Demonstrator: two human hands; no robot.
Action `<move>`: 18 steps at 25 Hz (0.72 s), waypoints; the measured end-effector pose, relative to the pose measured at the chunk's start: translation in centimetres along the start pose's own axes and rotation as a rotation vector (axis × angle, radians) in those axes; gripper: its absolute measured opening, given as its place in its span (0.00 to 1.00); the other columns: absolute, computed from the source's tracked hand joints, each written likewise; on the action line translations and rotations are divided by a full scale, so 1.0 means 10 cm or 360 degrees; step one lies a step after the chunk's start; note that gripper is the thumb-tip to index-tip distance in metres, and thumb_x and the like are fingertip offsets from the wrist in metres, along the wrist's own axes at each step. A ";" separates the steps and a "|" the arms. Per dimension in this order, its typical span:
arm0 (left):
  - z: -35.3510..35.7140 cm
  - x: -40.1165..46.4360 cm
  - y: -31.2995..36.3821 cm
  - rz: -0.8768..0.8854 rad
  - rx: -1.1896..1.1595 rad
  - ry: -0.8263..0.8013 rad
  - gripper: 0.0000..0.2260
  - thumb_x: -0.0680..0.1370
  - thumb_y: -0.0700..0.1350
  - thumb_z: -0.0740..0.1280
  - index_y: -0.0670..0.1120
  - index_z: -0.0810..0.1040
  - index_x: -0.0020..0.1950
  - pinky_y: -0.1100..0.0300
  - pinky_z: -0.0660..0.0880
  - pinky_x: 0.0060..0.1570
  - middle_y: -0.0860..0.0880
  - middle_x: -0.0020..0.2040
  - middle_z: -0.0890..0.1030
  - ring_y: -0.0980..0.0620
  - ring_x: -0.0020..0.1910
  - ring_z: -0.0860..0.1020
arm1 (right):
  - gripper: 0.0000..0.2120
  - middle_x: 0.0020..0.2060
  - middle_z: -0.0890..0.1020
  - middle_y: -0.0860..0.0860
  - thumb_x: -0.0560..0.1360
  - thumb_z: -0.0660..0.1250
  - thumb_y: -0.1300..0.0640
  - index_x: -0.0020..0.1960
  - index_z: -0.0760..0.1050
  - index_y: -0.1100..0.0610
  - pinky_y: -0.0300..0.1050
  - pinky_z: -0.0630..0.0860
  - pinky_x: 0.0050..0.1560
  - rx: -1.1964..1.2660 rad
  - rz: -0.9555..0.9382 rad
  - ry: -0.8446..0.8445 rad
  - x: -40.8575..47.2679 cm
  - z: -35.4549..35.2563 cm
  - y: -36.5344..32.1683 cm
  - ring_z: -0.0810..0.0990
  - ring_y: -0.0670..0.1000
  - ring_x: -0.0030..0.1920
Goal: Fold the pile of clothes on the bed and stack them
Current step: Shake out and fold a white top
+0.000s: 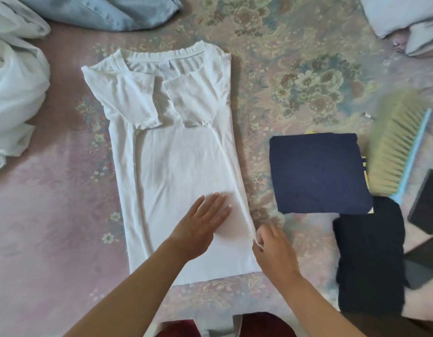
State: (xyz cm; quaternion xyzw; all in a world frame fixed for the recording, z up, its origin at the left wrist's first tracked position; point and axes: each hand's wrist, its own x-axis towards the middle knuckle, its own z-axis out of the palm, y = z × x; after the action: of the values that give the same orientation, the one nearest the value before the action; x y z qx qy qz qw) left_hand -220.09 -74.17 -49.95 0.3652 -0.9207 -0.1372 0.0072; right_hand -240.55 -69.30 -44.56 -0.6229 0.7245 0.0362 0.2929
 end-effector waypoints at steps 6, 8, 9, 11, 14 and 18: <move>-0.02 -0.86 0.26 -0.0490 -0.0094 0.0132 0.26 0.76 0.42 0.54 0.37 0.58 0.74 0.46 0.57 0.71 0.37 0.74 0.62 0.41 0.74 0.62 | 0.26 0.39 0.76 0.52 0.56 0.69 0.72 0.50 0.67 0.57 0.42 0.73 0.33 -0.0455 -0.0793 0.0176 -0.42 0.48 -0.08 0.74 0.52 0.36; 0.03 -1.28 0.28 -0.0478 -0.0074 0.0091 0.28 0.77 0.47 0.55 0.35 0.57 0.74 0.46 0.57 0.71 0.36 0.74 0.60 0.40 0.74 0.60 | 0.33 0.42 0.78 0.52 0.52 0.74 0.71 0.53 0.68 0.57 0.43 0.77 0.36 -0.0491 -0.0815 0.0067 -0.51 0.60 0.00 0.76 0.53 0.40; 0.07 -1.47 0.26 -0.0476 -0.0049 0.0063 0.30 0.77 0.50 0.56 0.35 0.56 0.74 0.46 0.56 0.71 0.36 0.75 0.59 0.40 0.74 0.59 | 0.33 0.45 0.78 0.52 0.53 0.76 0.69 0.55 0.68 0.57 0.45 0.79 0.39 -0.0492 -0.0832 0.0038 -0.53 0.61 0.03 0.77 0.53 0.43; 0.15 -1.80 0.20 -0.0442 0.0007 -0.0102 0.38 0.75 0.58 0.60 0.35 0.53 0.75 0.48 0.53 0.72 0.37 0.76 0.56 0.40 0.74 0.57 | 0.35 0.54 0.78 0.55 0.59 0.79 0.60 0.61 0.68 0.59 0.51 0.79 0.49 -0.0509 -0.0847 0.0007 -0.57 0.58 0.10 0.76 0.55 0.52; 0.25 -2.01 0.05 -0.0357 -0.0012 -0.0384 0.54 0.63 0.60 0.76 0.36 0.51 0.76 0.49 0.52 0.72 0.39 0.76 0.53 0.42 0.75 0.54 | 0.50 0.72 0.64 0.57 0.59 0.78 0.43 0.71 0.60 0.63 0.54 0.57 0.71 -0.0778 -0.0831 -0.0161 -0.52 0.47 0.23 0.63 0.57 0.70; 0.38 -1.97 0.00 -0.0279 0.0147 -0.0025 0.36 0.71 0.29 0.64 0.34 0.50 0.76 0.49 0.54 0.72 0.38 0.75 0.56 0.42 0.76 0.52 | 0.56 0.76 0.53 0.55 0.59 0.74 0.36 0.75 0.53 0.62 0.55 0.47 0.74 -0.0895 -0.0914 -0.0412 -0.39 0.46 0.29 0.55 0.56 0.75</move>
State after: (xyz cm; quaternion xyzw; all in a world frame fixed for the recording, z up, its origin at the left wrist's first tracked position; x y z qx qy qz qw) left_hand -206.05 -59.91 -51.93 0.4432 -0.8906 -0.0976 -0.0287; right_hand -241.31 -63.26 -47.41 -0.8455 0.4406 0.2274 0.1983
